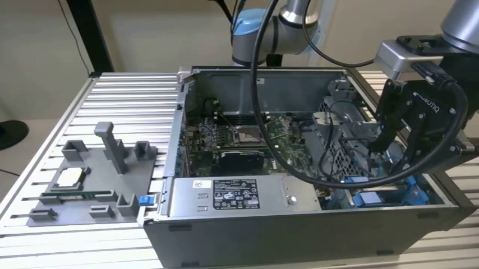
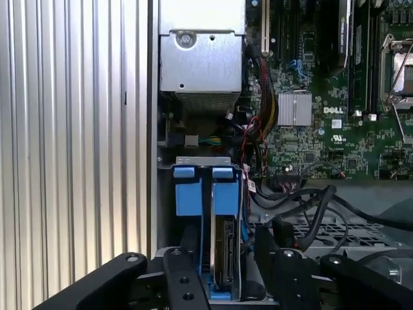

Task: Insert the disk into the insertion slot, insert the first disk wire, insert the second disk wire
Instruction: 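Insert the disk into the insertion slot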

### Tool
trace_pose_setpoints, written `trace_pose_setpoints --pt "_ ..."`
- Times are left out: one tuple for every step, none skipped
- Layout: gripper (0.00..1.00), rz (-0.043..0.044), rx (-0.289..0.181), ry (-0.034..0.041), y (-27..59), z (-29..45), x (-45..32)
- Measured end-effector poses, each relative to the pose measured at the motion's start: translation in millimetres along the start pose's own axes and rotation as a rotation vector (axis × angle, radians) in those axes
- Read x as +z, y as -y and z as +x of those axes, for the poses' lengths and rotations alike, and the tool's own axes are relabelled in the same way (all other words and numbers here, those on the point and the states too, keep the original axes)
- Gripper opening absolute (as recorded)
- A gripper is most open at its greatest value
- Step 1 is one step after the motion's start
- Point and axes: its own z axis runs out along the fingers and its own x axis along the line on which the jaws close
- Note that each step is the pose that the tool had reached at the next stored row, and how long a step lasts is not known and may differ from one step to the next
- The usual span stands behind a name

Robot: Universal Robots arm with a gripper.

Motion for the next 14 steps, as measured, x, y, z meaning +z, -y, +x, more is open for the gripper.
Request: trace_pose_setpoints --pt "1.00 0.0000 0.000 -0.0001 0.0 0.0 0.0" --pt "1.00 0.0000 0.000 -0.0002 0.0 0.1 -0.4" --pt "1.00 0.0000 0.000 0.0001 -0.1 0.1 -1.1" --pt "1.00 0.0000 0.000 0.0001 -0.1 0.0 -2.5" --pt "1.00 0.0000 0.000 0.0003 -0.2 0.0 -3.5" --pt "1.00 0.0000 0.000 0.0003 -0.2 0.1 -4.4" --pt "1.00 0.0000 0.000 0.0002 -0.2 0.0 -5.4" --pt "1.00 0.0000 0.000 0.0001 -0.3 0.0 -6.6" --pt "1.00 0.0000 0.000 0.0001 -0.3 0.0 -7.6" --pt "1.00 0.0000 0.000 0.0000 -0.4 0.0 -9.0" --pt "1.00 0.0000 0.000 0.0003 -0.5 0.0 -10.2" --pt "1.00 0.0000 0.000 0.0003 -0.5 0.1 -11.6" --pt "1.00 0.0000 0.000 0.0001 -0.6 0.0 -13.0" --pt "1.00 0.0000 0.000 0.0002 -0.6 0.1 -13.8"
